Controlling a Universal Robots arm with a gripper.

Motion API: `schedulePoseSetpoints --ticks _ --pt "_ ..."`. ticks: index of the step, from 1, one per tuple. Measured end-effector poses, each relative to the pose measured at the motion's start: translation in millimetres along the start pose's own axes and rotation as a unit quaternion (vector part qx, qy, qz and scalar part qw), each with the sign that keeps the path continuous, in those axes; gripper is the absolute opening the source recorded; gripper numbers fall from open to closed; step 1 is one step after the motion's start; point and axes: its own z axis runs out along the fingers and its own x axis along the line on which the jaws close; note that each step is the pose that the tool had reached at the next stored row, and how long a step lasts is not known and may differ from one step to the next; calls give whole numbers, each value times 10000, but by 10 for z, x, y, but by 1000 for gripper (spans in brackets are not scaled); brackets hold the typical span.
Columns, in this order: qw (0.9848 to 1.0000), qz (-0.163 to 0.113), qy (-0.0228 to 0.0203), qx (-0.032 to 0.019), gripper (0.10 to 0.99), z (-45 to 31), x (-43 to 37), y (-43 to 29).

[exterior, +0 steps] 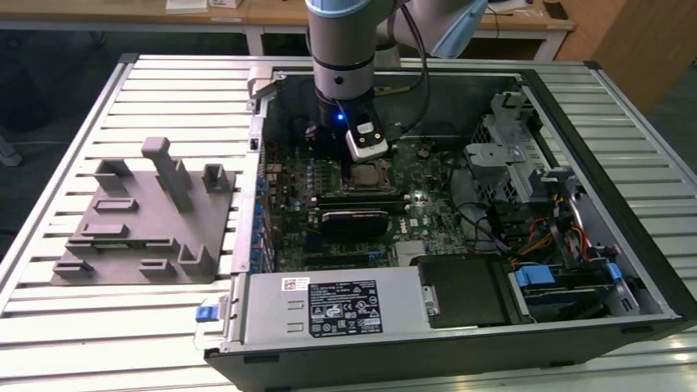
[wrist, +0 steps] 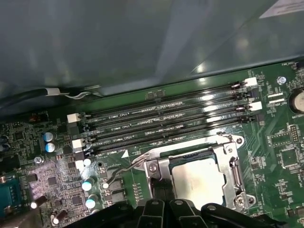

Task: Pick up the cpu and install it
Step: 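Close the cpu cover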

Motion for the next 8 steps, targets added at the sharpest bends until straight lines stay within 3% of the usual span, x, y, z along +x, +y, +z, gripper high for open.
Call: schedulePoseSetpoints --ticks 8 --pt "10000 1 3 0 106 10 2 0"
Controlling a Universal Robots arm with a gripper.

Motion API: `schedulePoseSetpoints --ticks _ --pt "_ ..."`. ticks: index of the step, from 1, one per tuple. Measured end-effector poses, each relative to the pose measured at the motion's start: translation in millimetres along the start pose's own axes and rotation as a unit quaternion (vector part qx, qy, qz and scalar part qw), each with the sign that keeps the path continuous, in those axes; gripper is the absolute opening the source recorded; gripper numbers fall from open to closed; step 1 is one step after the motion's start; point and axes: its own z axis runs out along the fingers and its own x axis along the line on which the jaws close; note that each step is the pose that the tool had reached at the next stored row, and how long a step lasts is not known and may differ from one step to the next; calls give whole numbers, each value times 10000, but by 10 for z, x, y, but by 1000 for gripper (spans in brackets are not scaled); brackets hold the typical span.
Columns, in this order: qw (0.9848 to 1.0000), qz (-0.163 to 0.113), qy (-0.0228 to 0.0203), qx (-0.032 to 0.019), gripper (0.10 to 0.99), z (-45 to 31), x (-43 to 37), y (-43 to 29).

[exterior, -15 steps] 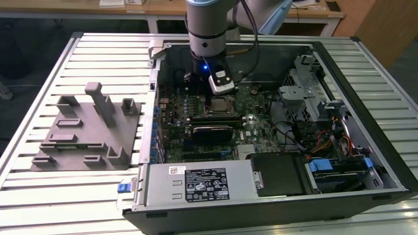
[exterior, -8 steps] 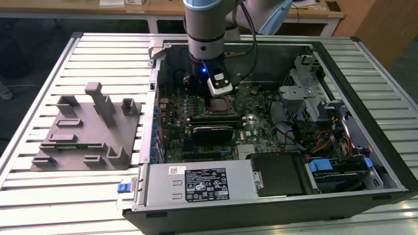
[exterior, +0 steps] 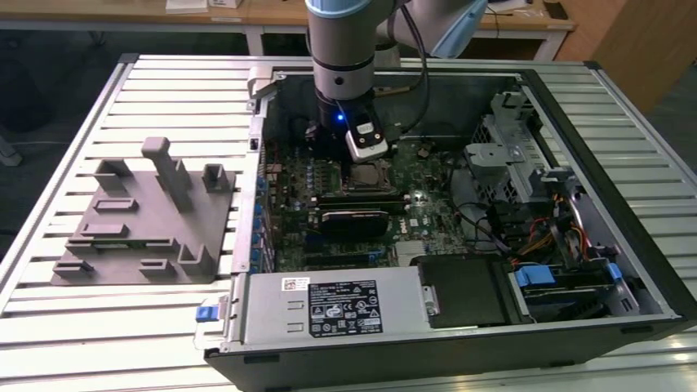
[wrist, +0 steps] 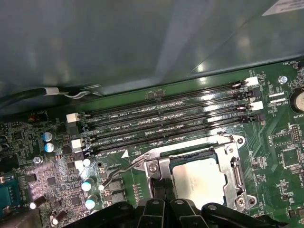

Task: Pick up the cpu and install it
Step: 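Close the cpu cover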

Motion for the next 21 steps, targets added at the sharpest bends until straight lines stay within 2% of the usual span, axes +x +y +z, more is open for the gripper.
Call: schedulePoseSetpoints --ticks 9,21 --pt "10000 0 -2 -5 106 -8 -1 2" --pt "10000 0 0 0 106 -228 -13 6"
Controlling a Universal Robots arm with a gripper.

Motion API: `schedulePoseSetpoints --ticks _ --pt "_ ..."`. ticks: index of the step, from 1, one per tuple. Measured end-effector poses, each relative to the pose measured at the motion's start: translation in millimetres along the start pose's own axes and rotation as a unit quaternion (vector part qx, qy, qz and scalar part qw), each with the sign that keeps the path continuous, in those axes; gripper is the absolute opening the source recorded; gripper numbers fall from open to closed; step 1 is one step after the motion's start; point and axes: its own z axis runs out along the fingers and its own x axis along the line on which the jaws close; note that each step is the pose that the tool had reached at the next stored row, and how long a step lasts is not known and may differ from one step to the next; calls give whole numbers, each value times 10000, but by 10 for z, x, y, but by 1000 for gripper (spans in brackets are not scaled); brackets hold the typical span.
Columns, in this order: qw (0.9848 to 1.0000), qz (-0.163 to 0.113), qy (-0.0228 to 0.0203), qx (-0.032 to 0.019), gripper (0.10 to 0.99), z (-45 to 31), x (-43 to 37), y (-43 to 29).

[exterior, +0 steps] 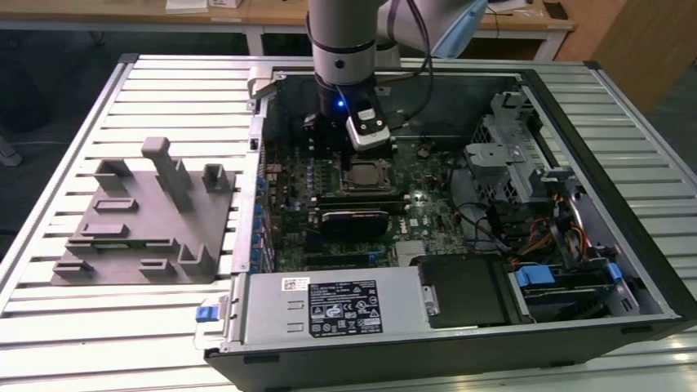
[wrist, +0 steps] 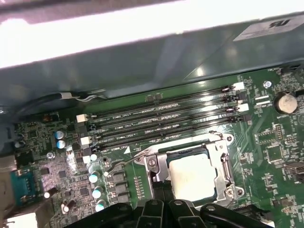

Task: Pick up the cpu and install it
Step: 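Close the cpu cover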

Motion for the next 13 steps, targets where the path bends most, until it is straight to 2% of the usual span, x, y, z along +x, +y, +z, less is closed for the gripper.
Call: schedulePoseSetpoints --ticks 6,9,13 --pt "10000 -1 0 2 106 -1 -10 2" --pt "10000 0 1 1 106 4 -76 17" --pt "10000 0 5 2 106 12 -210 46"
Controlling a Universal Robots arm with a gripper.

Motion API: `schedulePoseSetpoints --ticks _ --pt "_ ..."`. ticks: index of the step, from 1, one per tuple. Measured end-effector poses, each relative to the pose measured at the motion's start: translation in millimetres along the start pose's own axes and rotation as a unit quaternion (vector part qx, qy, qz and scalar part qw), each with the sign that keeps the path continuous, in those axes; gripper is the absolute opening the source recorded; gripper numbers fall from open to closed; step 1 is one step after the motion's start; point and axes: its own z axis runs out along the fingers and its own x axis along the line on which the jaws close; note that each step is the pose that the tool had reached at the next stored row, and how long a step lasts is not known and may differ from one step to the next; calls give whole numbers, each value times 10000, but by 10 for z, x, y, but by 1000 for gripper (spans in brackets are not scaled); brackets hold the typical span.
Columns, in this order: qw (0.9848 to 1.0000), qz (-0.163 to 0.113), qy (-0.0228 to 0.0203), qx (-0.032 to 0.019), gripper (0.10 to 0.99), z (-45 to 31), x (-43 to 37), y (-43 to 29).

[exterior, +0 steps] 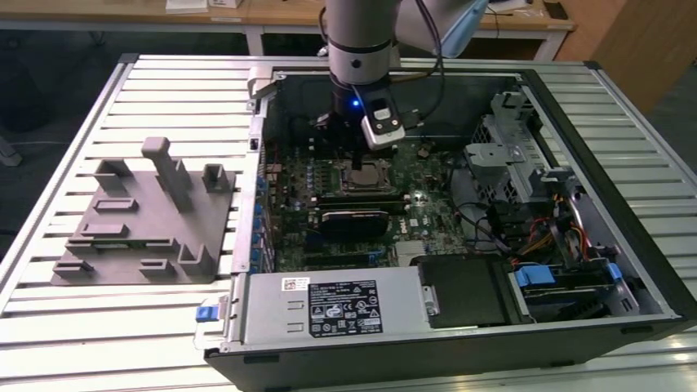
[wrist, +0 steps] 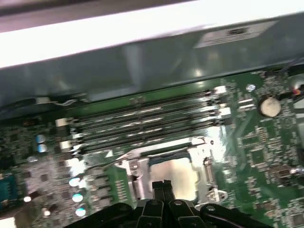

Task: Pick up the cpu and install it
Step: 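Close the cpu cover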

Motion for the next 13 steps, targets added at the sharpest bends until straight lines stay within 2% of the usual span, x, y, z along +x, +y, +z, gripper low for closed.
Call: schedulePoseSetpoints --ticks 3,6,9,13 --pt "10000 -1 2 0 106 6 -90 20" --pt "10000 -1 2 0 106 9 -145 31" --pt "10000 0 3 1 106 -1 -149 33" --pt "10000 -1 0 0 106 -83 -154 35"
